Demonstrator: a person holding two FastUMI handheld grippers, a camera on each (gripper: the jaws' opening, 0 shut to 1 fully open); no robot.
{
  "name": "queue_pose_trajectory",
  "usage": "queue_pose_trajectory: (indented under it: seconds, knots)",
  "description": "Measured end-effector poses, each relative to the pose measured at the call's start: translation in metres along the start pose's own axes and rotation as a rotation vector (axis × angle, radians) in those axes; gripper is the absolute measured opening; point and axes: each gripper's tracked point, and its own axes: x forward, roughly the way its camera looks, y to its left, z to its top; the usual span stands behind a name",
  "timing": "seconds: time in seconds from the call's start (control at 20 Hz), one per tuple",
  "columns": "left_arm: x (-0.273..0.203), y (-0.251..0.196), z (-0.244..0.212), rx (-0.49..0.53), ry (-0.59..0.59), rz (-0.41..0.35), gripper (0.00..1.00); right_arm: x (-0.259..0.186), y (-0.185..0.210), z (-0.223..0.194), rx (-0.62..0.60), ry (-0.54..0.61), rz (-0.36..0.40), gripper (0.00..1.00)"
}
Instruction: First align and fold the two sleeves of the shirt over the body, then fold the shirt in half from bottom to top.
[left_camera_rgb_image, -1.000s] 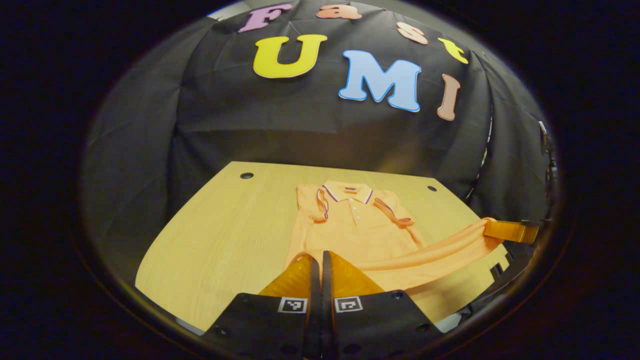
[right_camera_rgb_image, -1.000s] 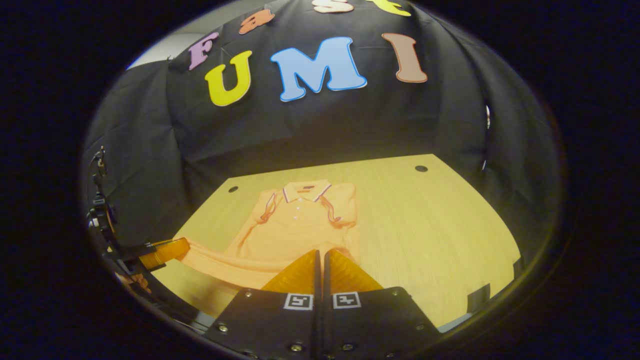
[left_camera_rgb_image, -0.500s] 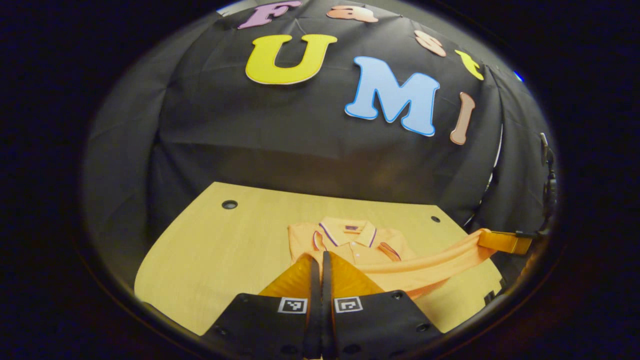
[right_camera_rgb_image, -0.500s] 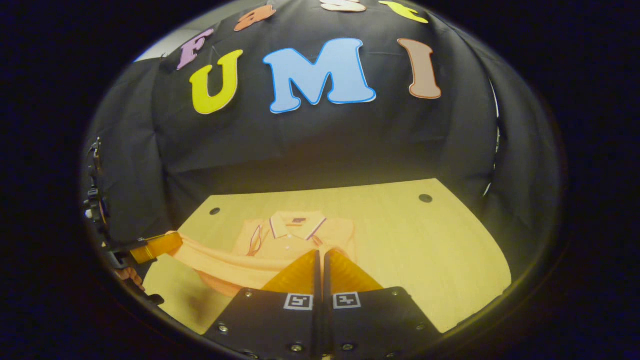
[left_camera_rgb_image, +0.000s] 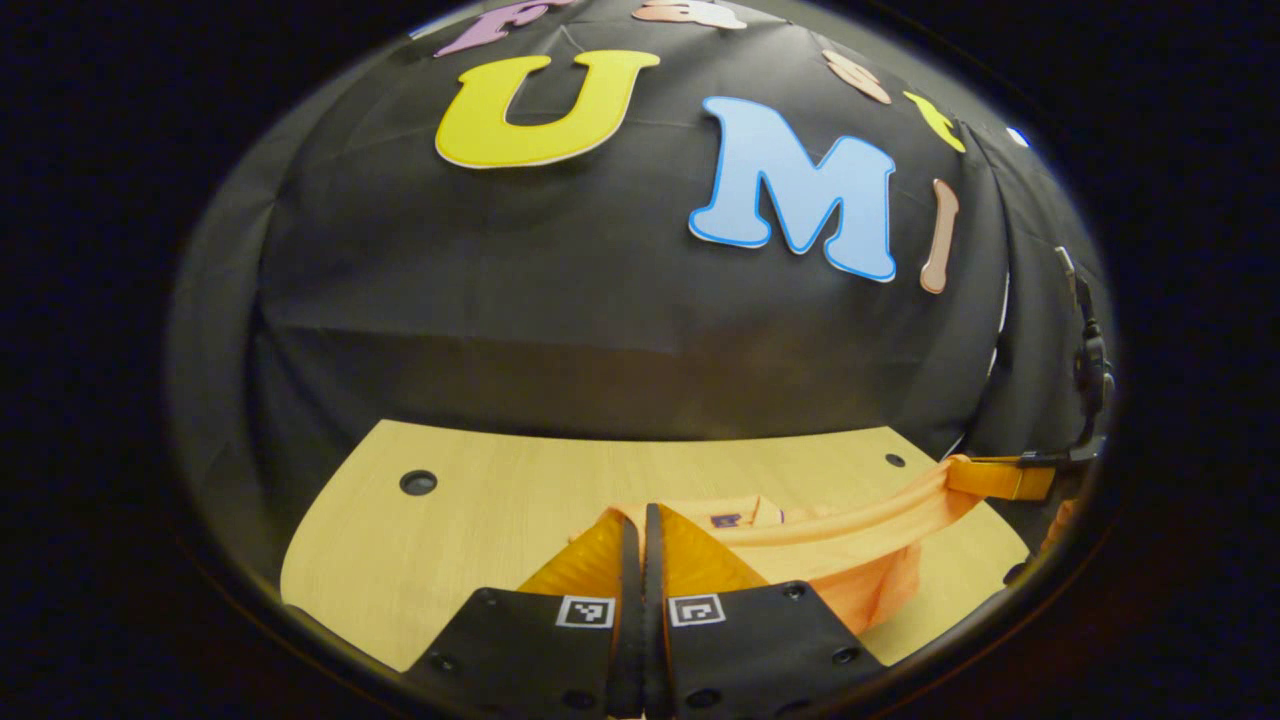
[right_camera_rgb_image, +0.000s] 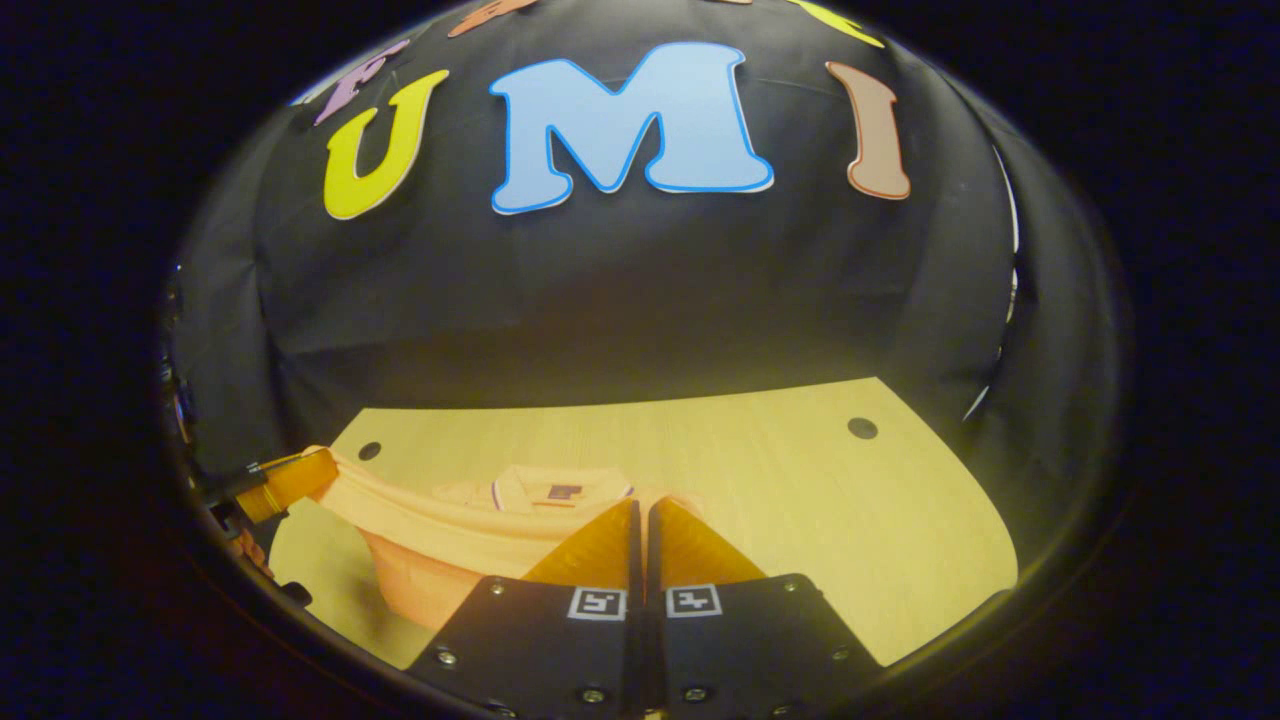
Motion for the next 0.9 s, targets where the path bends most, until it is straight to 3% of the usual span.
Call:
queue_pose_trajectory:
  seconds: [0.05,0.3,0.9]
  knots:
    - [0.013,0.002,0.001,0.009,-0.008,0.000,0.06,0.012,0.000,0.003,-0.010,-0.003,-0.009,0.04]
    - [0.059,0.009,-0.003,0.035,-0.019,0.014,0.05,0.055,0.000,-0.002,-0.044,0.010,-0.030,0.00]
    - [0.102,0.025,-0.036,0.042,0.017,0.058,0.06,0.111,-0.004,-0.028,-0.068,0.059,-0.037,0.00]
